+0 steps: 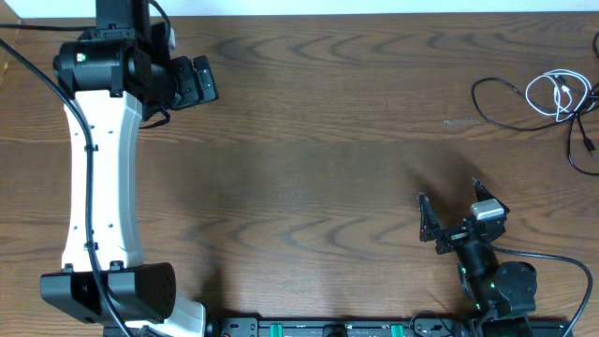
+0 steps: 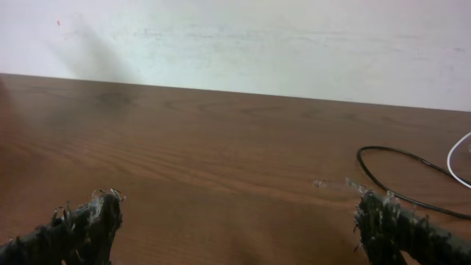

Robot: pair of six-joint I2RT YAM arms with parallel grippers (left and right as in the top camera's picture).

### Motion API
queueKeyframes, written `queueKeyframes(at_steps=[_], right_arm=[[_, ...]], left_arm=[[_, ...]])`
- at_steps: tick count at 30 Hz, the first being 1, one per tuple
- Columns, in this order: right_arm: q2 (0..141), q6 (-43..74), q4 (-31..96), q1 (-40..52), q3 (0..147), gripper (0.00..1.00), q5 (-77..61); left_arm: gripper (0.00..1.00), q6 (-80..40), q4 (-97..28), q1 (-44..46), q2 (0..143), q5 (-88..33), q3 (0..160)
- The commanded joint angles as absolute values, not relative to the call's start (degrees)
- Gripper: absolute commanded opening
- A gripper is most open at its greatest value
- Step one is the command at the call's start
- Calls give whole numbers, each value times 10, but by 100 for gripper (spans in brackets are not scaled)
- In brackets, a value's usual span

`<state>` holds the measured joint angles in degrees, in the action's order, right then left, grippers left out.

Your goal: Untangle cables

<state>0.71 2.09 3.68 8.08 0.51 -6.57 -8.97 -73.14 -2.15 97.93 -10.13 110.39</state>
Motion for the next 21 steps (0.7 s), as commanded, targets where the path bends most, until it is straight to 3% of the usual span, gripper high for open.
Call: queueKeyframes(at_steps=[1, 11, 21], right_arm=[[3, 16, 39, 83, 3, 99, -61], [3, 16, 39, 83, 3, 99, -61], [3, 16, 39, 83, 3, 99, -61]], left_arm=[[98, -87, -733, -23, 981, -96, 1108], [98, -87, -733, -22, 940, -96, 1108], [98, -86, -733, -22, 727, -66, 947]])
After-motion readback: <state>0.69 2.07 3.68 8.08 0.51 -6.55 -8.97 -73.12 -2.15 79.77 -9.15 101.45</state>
